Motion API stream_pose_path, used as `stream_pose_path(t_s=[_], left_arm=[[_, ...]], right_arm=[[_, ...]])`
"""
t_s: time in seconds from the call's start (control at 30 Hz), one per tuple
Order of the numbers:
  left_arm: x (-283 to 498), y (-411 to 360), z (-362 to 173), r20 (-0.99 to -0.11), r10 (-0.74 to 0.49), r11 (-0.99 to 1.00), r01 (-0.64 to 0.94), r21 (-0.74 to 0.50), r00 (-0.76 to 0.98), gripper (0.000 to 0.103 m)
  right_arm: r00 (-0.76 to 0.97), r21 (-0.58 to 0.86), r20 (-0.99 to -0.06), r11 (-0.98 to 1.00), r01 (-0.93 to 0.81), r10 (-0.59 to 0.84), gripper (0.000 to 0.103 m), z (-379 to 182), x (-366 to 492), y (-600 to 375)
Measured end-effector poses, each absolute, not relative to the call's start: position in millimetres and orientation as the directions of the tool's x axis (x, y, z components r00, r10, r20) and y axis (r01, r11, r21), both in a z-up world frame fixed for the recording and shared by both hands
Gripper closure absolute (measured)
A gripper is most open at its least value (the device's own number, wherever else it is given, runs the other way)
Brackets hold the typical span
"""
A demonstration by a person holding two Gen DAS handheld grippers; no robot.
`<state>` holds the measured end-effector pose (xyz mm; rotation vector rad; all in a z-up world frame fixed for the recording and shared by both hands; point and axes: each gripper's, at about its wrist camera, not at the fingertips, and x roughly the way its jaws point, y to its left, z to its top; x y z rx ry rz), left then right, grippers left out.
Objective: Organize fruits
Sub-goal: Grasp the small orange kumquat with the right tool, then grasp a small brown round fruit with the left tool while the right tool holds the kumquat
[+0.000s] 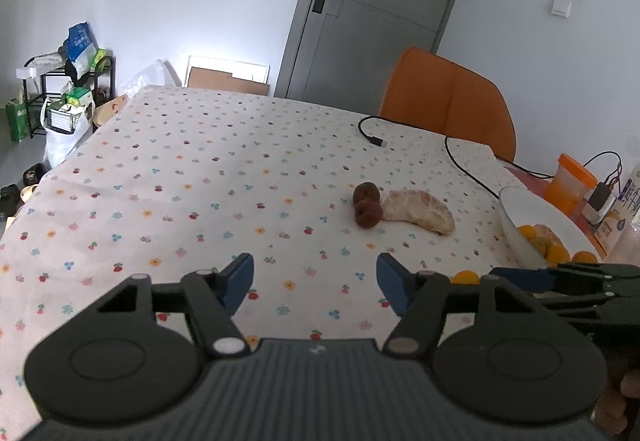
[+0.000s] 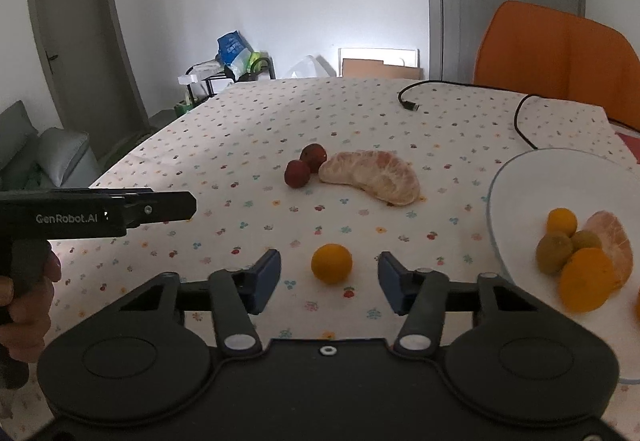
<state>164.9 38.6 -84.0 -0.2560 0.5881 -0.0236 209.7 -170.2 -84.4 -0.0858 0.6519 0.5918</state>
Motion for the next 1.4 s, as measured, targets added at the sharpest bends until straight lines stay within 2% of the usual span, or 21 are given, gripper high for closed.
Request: stream_pose_path(t_s=[0.07, 0.3, 0.4, 0.67, 1.03, 1.4], left_arm=[[167, 38, -85, -0.547, -0.096, 0.968, -0.051, -0.247, 0.831, 0.039], [177, 30, -88, -0.559, -0.101, 0.97, -0.043, -0.238, 0.823, 0.041], [182, 26, -89, -0.563, -0.104, 0.971, -0.038, -0.234, 0.82, 0.044], [197, 15, -89, -0.565, -0.115, 0.973, -0.023, -0.231, 0.817, 0.057], [224, -2, -89, -0.567, -0.128, 0.975, -0.003, -0.223, 0.813, 0.064], [257, -20, -101, -0.579, -0.105, 0.981, -0.01, -0.193, 0.809, 0.066]], right_arm=[[0.63, 0.108, -0.602, 0.831, -0.545, 0.491, 0.063, -87, 212, -168], [0.616, 0.122, -0.604, 0.823, -0.555, 0.505, 0.071, -91, 219, -167], [0.617, 0.126, -0.604, 0.825, -0.552, 0.505, 0.08, -93, 223, -168], [0.644, 0.159, -0.57, 0.838, -0.522, 0.51, 0.08, -84, 230, -184], [0.664, 0.173, -0.554, 0.85, -0.498, 0.502, 0.08, -76, 239, -204], [0.686, 0.16, -0.549, 0.866, -0.474, 0.477, 0.08, -67, 245, -222]])
